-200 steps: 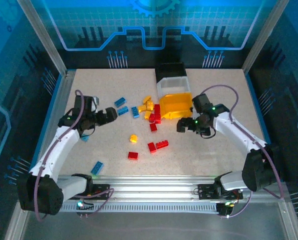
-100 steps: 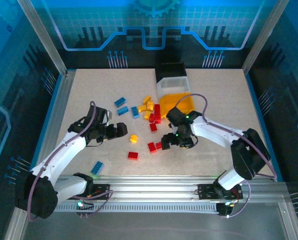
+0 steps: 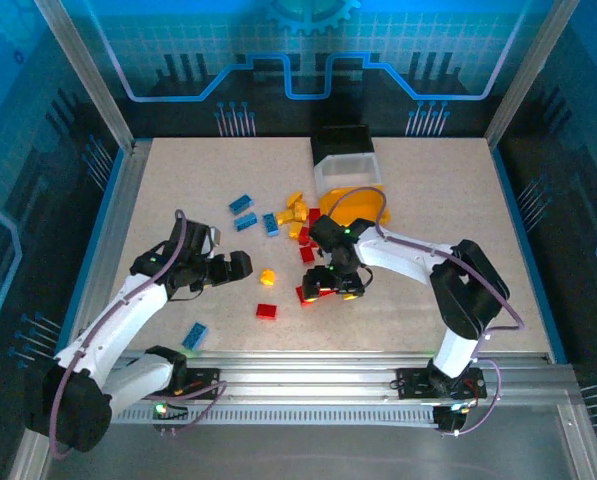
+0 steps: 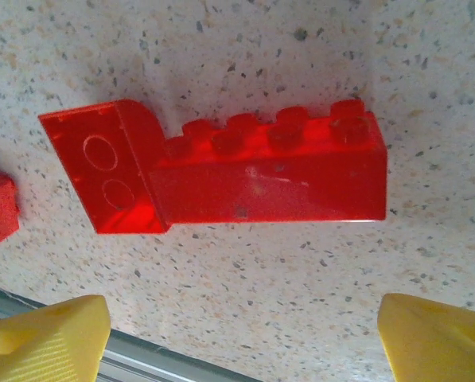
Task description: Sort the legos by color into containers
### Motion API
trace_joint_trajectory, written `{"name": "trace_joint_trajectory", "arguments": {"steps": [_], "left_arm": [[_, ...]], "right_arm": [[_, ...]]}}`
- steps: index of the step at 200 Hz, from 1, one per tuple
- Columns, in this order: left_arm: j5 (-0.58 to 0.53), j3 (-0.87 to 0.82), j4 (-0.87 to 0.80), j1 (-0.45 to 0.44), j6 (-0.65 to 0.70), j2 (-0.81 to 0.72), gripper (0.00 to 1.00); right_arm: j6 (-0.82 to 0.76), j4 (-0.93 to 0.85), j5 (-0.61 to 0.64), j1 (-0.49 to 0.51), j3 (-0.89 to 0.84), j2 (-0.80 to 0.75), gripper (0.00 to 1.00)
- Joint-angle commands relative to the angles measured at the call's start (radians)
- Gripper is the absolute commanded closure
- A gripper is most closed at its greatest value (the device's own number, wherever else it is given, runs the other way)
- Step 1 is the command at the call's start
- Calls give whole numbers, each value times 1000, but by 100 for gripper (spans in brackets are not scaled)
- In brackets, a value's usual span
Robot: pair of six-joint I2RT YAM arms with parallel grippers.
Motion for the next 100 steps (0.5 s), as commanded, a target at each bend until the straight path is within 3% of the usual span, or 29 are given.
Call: {"name": "trace_joint_trajectory", "arguments": {"steps": [1, 70, 100], "left_arm": [[-20, -18, -32, -7, -13, -28, 1], [-27, -43, -39, -6, -45, -76, 1], [-36, -45, -42, -6, -54, -90, 1]], "right_arm": [[138, -5, -34, -3, 22, 29, 14], [492, 101, 3, -22, -20, 9, 16], [551, 72, 37, -27, 24, 33, 16]]}}
